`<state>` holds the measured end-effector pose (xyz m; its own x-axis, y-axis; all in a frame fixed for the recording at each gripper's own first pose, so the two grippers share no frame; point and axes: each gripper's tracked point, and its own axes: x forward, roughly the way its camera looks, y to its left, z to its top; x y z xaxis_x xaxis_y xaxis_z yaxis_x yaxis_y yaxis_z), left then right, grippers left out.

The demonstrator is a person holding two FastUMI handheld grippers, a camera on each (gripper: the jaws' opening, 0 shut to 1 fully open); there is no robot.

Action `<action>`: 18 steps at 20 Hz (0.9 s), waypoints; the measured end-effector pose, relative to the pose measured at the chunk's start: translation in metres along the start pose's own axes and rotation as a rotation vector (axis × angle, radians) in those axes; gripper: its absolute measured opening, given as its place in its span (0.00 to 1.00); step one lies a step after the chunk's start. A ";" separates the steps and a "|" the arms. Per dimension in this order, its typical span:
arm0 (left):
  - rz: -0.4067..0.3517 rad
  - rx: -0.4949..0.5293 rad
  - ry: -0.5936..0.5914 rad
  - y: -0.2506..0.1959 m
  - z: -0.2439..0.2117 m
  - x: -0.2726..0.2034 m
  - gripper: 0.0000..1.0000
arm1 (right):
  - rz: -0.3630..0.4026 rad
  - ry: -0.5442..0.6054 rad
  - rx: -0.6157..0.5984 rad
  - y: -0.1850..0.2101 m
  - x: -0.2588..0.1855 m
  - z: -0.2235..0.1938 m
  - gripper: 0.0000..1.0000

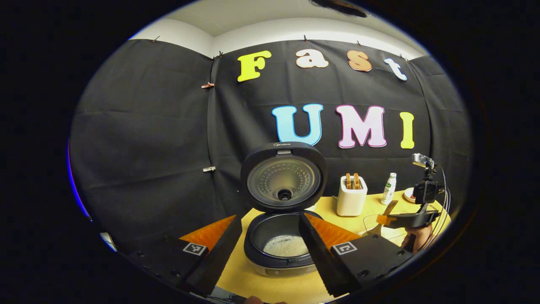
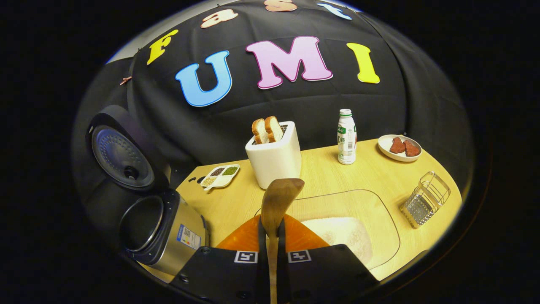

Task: Close the left gripper, press the button to open the rice cooker; take a wooden spoon from the chopstick holder with the right hand, scoop a spoonful of rice and pour it into the rice cooker, then put the wooden spoon back into the chopstick holder.

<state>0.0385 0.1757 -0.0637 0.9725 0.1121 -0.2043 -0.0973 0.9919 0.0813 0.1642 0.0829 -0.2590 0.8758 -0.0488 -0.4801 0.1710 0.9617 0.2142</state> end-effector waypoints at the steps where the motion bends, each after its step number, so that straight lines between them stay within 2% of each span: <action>1: -0.002 -0.009 -0.005 0.001 0.002 0.000 0.93 | -0.007 0.000 0.039 -0.003 -0.003 0.000 0.11; 7: -0.022 -0.007 -0.018 -0.001 0.005 -0.003 0.93 | -0.040 -0.002 0.362 -0.041 -0.014 0.005 0.11; 18: -0.025 0.003 -0.044 -0.010 0.017 -0.020 0.93 | 0.005 -0.090 0.675 -0.069 -0.031 0.035 0.11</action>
<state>0.0233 0.1626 -0.0433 0.9830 0.0845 -0.1629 -0.0722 0.9942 0.0798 0.1411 0.0083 -0.2296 0.9065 -0.0955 -0.4112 0.3856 0.5843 0.7141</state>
